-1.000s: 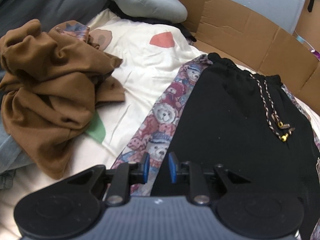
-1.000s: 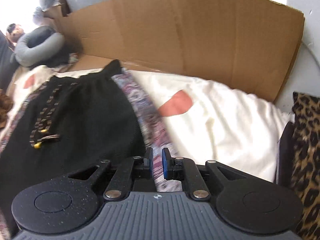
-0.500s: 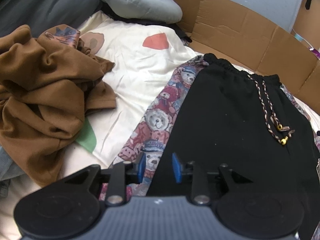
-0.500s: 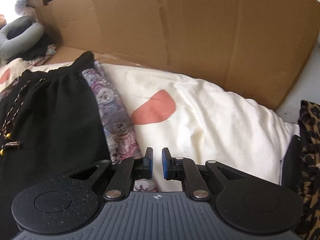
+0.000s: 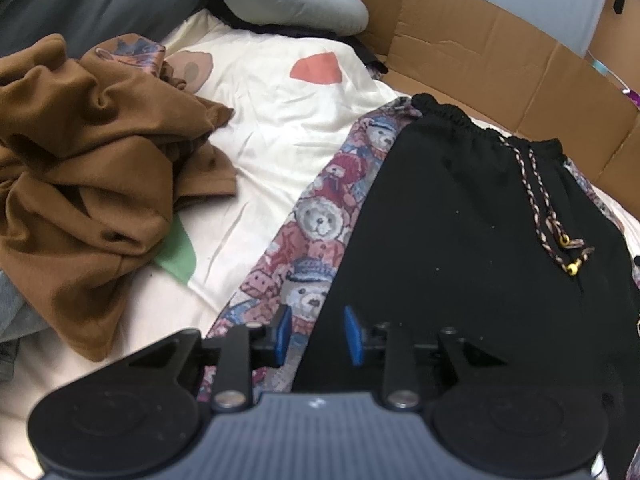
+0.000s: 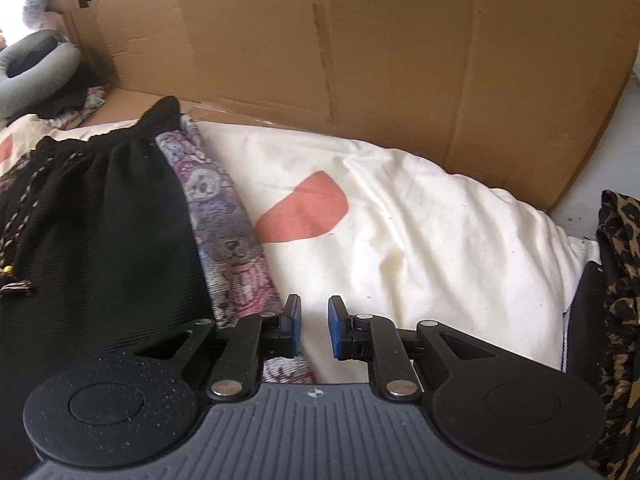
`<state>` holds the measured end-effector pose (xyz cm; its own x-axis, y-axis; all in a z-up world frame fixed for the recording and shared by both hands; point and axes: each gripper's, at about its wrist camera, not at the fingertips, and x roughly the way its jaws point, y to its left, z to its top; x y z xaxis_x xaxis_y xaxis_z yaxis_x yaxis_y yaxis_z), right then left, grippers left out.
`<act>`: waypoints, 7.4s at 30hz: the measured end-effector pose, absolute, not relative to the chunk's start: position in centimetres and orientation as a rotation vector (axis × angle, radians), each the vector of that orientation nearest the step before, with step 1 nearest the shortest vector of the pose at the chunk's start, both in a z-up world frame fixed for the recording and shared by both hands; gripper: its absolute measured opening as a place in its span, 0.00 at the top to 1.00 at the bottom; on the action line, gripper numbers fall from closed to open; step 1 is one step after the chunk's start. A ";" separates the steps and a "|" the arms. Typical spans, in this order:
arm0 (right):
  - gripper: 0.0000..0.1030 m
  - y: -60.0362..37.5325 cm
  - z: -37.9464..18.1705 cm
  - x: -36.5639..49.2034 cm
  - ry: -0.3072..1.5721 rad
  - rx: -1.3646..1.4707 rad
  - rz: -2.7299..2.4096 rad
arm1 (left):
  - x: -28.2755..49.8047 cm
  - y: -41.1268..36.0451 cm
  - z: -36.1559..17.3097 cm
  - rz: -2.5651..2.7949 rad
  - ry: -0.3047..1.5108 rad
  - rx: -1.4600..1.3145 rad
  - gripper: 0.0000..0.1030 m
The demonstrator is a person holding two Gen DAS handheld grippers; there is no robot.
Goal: Fold clothes
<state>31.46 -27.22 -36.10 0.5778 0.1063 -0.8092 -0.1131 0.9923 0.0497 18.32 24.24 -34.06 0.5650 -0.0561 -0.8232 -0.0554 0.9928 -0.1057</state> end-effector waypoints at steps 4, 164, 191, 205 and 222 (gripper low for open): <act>0.86 -27.1 -36.4 31.5 0.952 0.009 0.141 | 18.3 24.1 -34.2 -0.002 0.974 -0.121 0.69; 0.76 -25.5 -37.4 30.8 0.971 -0.095 0.219 | 23.3 20.6 -38.2 -0.081 0.828 0.355 0.84; 0.99 -25.3 -36.9 30.8 0.958 -0.201 0.202 | 24.8 23.1 -38.2 0.035 0.880 0.293 0.98; 1.00 -24.1 -37.0 30.4 0.947 -0.353 0.094 | 25.0 23.7 -38.0 0.085 0.905 0.265 0.98; 0.84 -24.7 -34.0 33.5 0.905 -0.143 0.155 | 28.9 23.5 -34.1 0.051 0.810 0.123 0.88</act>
